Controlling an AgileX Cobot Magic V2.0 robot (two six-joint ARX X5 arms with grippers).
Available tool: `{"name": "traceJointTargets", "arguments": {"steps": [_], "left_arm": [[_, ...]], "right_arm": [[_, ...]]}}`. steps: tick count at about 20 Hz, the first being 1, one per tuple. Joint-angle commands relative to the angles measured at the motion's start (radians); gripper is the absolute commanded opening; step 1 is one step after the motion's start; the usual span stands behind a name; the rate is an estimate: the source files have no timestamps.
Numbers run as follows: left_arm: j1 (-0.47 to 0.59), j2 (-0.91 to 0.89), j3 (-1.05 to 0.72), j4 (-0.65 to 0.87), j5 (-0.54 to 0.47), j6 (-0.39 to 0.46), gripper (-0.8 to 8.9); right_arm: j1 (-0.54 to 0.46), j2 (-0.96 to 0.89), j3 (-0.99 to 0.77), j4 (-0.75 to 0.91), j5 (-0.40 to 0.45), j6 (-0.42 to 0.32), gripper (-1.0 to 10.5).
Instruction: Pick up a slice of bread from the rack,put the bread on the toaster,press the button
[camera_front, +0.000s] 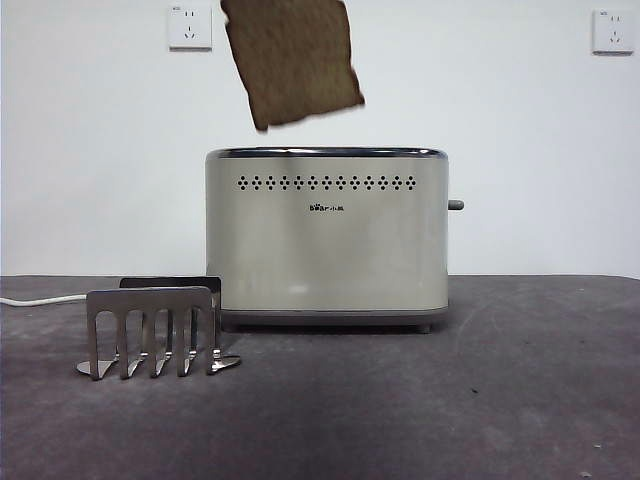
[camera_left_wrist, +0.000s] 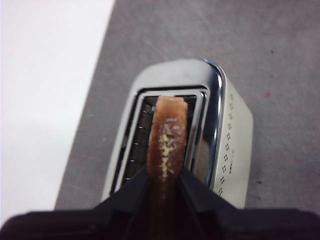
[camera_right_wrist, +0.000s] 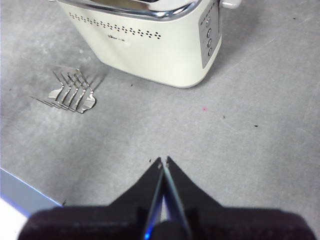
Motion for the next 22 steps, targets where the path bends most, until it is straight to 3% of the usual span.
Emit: {"name": "traceJointTargets", "arguments": {"steps": [1,22], "left_arm": [[-0.004,0.033,-0.005,0.019,0.001,0.023,-0.10],[-0.015,0.192,-0.005,0.072,0.000,0.023,-0.10]], "right_arm": [[0.003,0.000,0.003,0.001,-0.002,-0.009,-0.1],[0.003,0.020,0.003,0.001,-0.002,-0.009,-0.1]]}}
